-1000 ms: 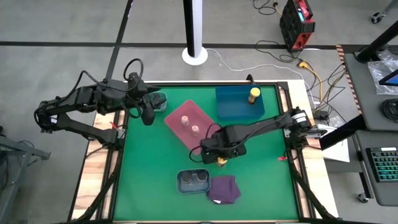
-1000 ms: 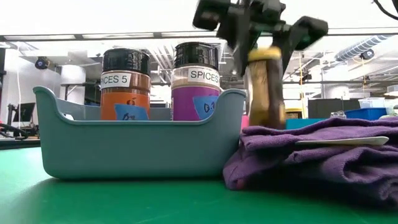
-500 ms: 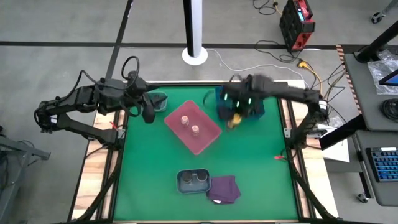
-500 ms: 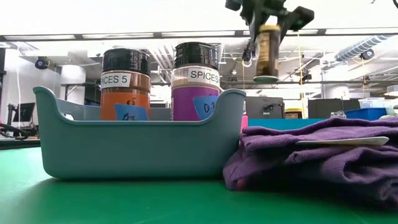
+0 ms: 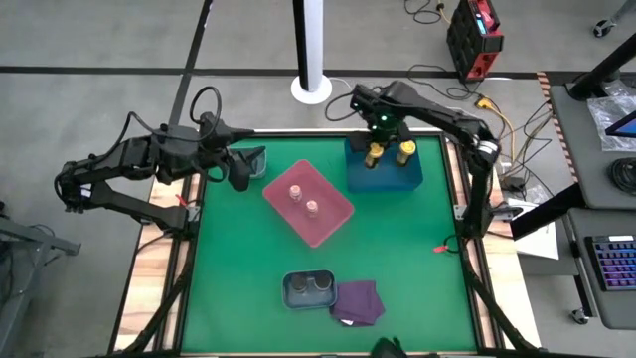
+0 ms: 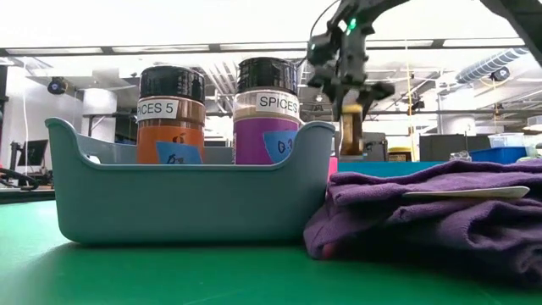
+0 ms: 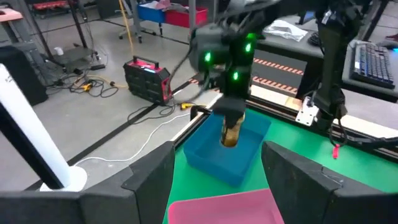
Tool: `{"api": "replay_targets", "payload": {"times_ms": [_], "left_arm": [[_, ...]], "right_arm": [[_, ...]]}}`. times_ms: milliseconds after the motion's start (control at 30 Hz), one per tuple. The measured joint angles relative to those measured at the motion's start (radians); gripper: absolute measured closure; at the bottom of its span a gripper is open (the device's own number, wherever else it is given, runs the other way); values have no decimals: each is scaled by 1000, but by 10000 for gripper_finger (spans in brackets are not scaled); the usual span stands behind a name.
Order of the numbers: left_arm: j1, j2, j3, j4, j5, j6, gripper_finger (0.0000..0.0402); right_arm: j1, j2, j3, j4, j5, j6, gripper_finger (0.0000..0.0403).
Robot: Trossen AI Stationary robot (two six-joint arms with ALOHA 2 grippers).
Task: Sort spices by type
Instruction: Put the yellow seasoning can into the blue bin
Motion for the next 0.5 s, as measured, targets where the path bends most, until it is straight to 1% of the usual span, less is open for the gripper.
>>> {"api": "replay_targets", "payload": {"times_ms": [133,267,500], "left_arm": [[0,0,0,0,-25,-6,178],[0,0,0,0,-33,-17,178],[0,0,0,0,-45,-30,178]], "right_arm": [[-4,76,0,57,0,-67,180],[-11,135,-1,67,0,-109,179],[-26,171,-3,118,0,-145,178]]}}
